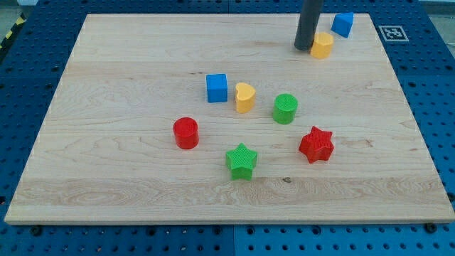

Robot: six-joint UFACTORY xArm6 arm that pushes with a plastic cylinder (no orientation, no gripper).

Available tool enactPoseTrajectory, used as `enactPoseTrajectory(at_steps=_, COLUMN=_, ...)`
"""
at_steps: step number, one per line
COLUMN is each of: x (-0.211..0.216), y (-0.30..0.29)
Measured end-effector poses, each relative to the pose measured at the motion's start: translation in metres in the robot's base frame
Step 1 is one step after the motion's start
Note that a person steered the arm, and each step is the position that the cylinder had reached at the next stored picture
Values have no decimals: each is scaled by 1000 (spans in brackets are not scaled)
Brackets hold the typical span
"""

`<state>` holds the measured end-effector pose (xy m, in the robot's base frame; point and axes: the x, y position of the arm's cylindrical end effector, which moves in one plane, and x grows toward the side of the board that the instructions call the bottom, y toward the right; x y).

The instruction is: Push the blue cube to the center

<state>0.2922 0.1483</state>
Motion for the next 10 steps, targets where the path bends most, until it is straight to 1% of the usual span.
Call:
enactPoseTrajectory(at_steps=2, x=0, y=4)
enactPoseTrajectory(at_steps=3, x=0, y=-16)
enactPoseTrajectory(at_steps=4, x=1, y=-111)
enactPoseTrajectory(at_steps=5, x=24, y=-201)
enactPoseTrajectory(at_steps=6, x=88, y=-246)
enactPoseTrajectory(at_steps=7, x=151, y=-237)
enactPoseTrajectory(at_steps=8, x=157, y=-233)
enactPoseTrajectory(at_steps=9, x=149, y=-235)
enactPoseTrajectory(at_steps=10, x=139, y=-215)
